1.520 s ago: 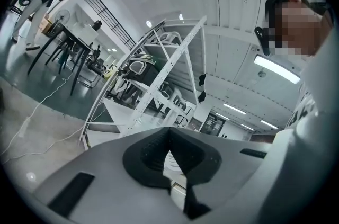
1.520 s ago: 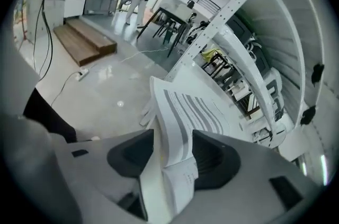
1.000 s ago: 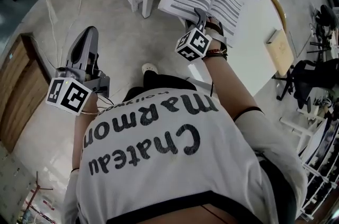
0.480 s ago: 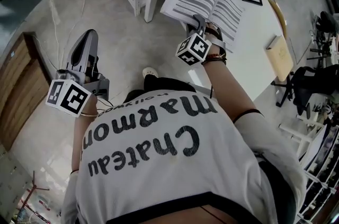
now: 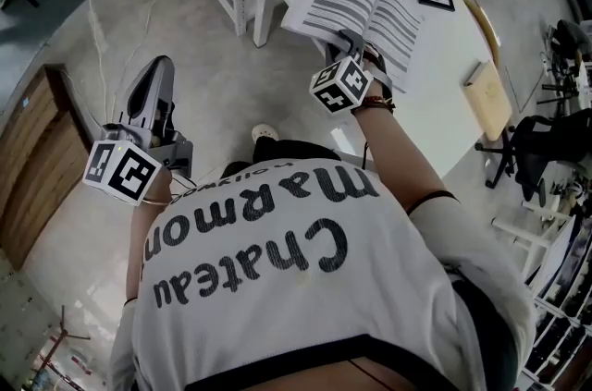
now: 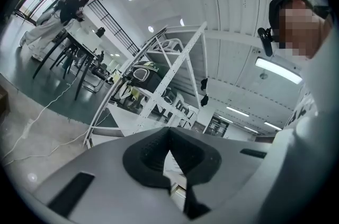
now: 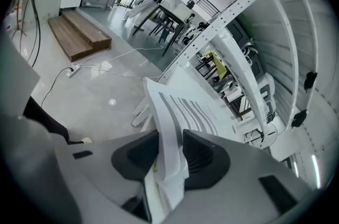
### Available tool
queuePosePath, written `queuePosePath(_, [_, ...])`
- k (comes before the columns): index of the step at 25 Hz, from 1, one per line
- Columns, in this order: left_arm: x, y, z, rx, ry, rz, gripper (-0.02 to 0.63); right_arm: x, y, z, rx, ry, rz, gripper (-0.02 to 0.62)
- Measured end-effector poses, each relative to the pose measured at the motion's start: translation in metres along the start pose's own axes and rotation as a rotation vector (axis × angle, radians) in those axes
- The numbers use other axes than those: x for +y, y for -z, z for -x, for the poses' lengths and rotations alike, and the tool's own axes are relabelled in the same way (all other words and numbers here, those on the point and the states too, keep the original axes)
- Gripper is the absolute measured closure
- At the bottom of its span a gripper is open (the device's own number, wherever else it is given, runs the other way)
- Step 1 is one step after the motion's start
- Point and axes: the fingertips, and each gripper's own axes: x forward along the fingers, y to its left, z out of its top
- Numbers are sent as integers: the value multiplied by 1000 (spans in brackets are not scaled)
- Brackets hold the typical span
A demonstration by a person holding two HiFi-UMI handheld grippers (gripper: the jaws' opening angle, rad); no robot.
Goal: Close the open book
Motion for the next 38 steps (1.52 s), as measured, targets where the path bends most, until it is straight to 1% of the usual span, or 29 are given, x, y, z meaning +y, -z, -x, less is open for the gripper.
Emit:
queuePosePath(9, [0, -7, 2, -5, -1, -8, 583, -9, 0, 7, -37, 0, -208, 445])
queuePosePath(15, [-3, -7, 0, 7, 9, -12, 583, -14, 1, 13, -61, 12, -316, 448])
queuePosePath(24, [-9, -4, -9, 28, 32, -21, 583, -23, 4, 19, -112, -1, -514, 453])
queuePosePath(38, [-18, 2, -18, 62, 62, -35, 583, -38, 25, 25, -217, -27, -910, 463])
